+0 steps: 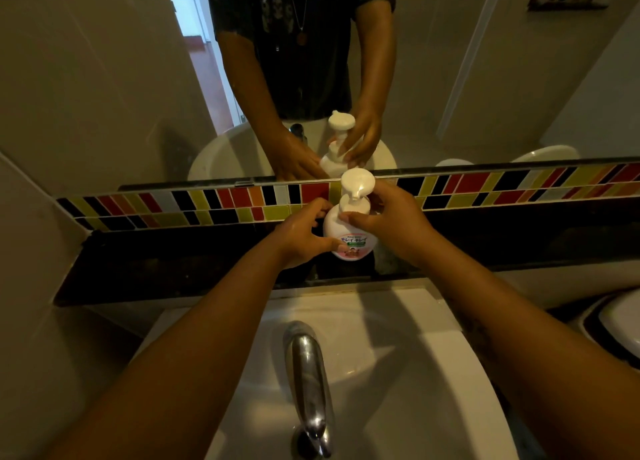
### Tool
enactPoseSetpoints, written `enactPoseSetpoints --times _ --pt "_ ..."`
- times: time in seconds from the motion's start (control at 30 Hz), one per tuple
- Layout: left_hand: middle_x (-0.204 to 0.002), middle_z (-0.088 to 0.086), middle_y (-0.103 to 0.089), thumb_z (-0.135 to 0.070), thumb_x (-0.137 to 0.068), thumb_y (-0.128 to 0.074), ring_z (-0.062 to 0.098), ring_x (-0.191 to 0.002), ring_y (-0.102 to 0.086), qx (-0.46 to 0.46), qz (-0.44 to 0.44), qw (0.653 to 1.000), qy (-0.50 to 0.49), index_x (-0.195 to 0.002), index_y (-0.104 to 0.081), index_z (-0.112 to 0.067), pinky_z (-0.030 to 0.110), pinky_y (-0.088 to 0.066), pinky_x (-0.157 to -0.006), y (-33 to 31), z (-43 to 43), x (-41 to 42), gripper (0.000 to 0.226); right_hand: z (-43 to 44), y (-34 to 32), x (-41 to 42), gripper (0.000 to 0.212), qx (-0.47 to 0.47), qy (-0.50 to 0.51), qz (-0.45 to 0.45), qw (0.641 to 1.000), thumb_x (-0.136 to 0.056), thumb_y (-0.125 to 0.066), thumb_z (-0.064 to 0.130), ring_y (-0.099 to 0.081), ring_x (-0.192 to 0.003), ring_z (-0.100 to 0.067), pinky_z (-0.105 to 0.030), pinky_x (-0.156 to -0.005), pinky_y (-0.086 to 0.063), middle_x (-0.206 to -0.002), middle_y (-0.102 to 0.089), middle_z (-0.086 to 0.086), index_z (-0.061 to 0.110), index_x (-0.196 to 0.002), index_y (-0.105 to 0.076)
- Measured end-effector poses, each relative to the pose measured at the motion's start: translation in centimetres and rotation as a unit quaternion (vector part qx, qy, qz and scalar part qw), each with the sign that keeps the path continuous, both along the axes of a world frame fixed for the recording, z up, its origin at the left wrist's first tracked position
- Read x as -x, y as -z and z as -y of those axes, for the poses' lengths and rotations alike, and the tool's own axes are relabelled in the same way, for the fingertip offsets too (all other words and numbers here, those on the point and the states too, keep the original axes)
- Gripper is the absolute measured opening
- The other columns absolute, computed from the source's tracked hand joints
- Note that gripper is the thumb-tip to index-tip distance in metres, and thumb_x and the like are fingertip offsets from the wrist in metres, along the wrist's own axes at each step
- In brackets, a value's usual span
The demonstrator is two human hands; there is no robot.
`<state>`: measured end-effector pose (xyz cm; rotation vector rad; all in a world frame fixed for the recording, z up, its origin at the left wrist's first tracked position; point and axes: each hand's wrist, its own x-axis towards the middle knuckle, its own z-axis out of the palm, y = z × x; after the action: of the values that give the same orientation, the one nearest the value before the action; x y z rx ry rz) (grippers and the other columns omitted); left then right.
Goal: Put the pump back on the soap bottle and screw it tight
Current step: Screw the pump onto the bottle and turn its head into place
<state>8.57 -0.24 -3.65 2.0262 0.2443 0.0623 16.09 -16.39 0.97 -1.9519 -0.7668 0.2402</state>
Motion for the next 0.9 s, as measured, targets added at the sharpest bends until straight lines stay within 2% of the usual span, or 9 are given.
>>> enactPoseSetpoints --times 0.1,0.17,0.27,0.43,0.53,0.6,0.67,0.73,0.9 --pt "-0.108 -0.015 -0.058 -0.024 -0.067 -0.085 0.007 -0.099 -0.057 0.001 -0.004 1.000 -0.005 -0.107 -0.050 -0.034 0.022 -0.050 -0.072 0.1 0.0 0.1 0.054 0.2 -0.3 -0.5 0.056 0.038 -0.019 -0.007 0.999 -0.073 -0.075 0.026 -0.058 -0.109 -0.018 -0.023 -0.080 -0.045 -0.121 -0.063 -0.005 0.019 -0.124 -0.054" --pt "-0.108 -0.015 -0.058 -0.023 -0.068 -0.084 0.007 -0.099 -0.057 0.001 -0.002 1.000 -0.002 -0.109 -0.050 -0.032 0.021 -0.050 -0.069 0.1 0.0 0.1 0.054 0.1 -0.4 -0.6 0.057 0.061 -0.024 0.006 0.998 -0.073 -0.075 0.026 -0.058 -0.110 -0.020 -0.027 -0.083 -0.045 -0.123 -0.063 -0.006 0.019 -0.125 -0.054" --pt "-0.112 -0.009 -0.058 -0.021 -0.069 -0.083 0.010 -0.101 -0.057 0.009 0.001 1.000 -0.005 -0.112 -0.051 -0.030 0.022 -0.051 -0.071 0.1 0.1 0.1 0.055 -0.4 0.0 -0.3 0.060 0.064 0.018 0.045 0.997 -0.071 -0.077 0.027 -0.055 -0.113 -0.025 -0.035 -0.089 -0.045 -0.124 -0.058 -0.010 0.014 -0.125 -0.053" --pt "-0.117 -0.006 -0.058 -0.019 -0.072 -0.081 0.012 -0.103 -0.056 0.014 0.000 1.000 -0.008 -0.113 -0.050 -0.030 0.025 -0.051 -0.075 0.4 0.2 0.2 0.053 -0.6 0.9 0.6 0.059 0.061 0.071 0.057 0.994 -0.068 -0.077 0.037 -0.053 -0.108 -0.025 -0.036 -0.087 -0.047 -0.117 -0.049 -0.009 0.016 -0.116 -0.052" --pt "-0.118 -0.006 -0.058 -0.022 -0.073 -0.081 0.013 -0.106 -0.056 0.010 -0.004 1.000 -0.007 -0.113 -0.050 -0.030 0.032 -0.052 -0.082 0.5 0.0 0.2 0.052 0.1 1.3 0.7 0.053 0.036 0.082 0.036 0.995 -0.064 -0.080 0.037 -0.055 -0.099 -0.017 -0.021 -0.070 -0.045 -0.109 -0.049 -0.002 0.019 -0.102 -0.047" --pt "-0.119 -0.005 -0.058 -0.023 -0.072 -0.082 0.015 -0.108 -0.055 0.004 -0.006 1.000 -0.006 -0.113 -0.050 -0.031 0.036 -0.052 -0.086 0.5 -0.1 0.1 0.052 0.3 1.4 0.7 0.056 0.008 0.063 -0.007 0.998 -0.065 -0.080 0.034 -0.054 -0.104 -0.016 -0.019 -0.071 -0.043 -0.114 -0.052 0.000 0.022 -0.106 -0.044" --pt "-0.117 -0.006 -0.058 -0.024 -0.071 -0.082 0.015 -0.109 -0.055 0.002 -0.006 1.000 -0.005 -0.112 -0.050 -0.031 0.034 -0.051 -0.085 0.5 0.0 0.0 0.053 0.2 1.2 0.6 0.067 -0.008 0.025 -0.050 0.998 -0.068 -0.079 0.029 -0.048 -0.116 -0.016 -0.028 -0.085 -0.044 -0.128 -0.052 0.000 0.026 -0.122 -0.040" --pt "-0.117 -0.007 -0.058 -0.025 -0.071 -0.082 0.015 -0.109 -0.055 -0.003 -0.006 1.000 -0.005 -0.112 -0.050 -0.030 0.033 -0.051 -0.085 0.5 0.0 -0.1 0.053 0.2 1.1 0.6 0.073 0.000 -0.006 -0.062 0.998 -0.071 -0.077 0.025 -0.045 -0.121 -0.017 -0.034 -0.091 -0.040 -0.135 -0.050 -0.001 0.027 -0.133 -0.038" --pt "-0.120 -0.003 -0.057 -0.022 -0.071 -0.082 0.018 -0.110 -0.054 -0.008 0.000 1.000 -0.013 -0.114 -0.049 -0.029 0.034 -0.050 -0.086 0.6 0.0 -0.1 0.054 1.0 2.0 0.6 0.060 -0.012 0.013 -0.043 0.999 -0.076 -0.072 0.023 -0.048 -0.118 -0.016 -0.028 -0.088 -0.043 -0.131 -0.051 -0.002 0.025 -0.130 -0.046"
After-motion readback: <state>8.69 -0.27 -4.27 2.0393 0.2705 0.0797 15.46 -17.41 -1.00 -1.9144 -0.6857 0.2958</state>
